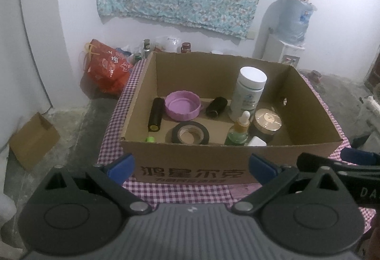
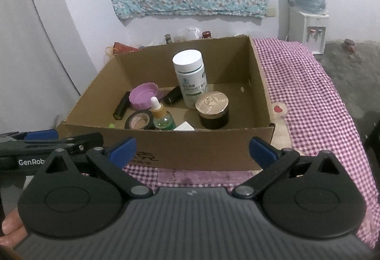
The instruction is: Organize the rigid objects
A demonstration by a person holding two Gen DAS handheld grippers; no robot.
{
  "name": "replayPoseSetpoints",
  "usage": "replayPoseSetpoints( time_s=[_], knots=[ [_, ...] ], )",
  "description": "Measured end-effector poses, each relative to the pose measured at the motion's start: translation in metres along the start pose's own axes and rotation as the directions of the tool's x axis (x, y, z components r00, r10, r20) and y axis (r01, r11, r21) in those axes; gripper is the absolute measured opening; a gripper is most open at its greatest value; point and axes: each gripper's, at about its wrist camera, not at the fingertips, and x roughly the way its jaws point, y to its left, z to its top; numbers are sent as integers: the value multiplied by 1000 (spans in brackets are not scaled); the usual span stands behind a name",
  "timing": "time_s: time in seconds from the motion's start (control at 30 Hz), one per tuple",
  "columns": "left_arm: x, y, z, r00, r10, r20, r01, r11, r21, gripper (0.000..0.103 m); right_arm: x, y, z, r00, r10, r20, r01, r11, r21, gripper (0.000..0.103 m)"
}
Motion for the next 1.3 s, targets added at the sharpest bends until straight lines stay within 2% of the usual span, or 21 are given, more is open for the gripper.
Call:
replayPoseSetpoints(
  time_s=[1.3],
  knots=[
    [13, 10, 13, 1000, -3, -13, 3, 1000, -8, 102, 18, 5, 15, 999, -12, -31, 11, 1000, -3, 101]
  ],
)
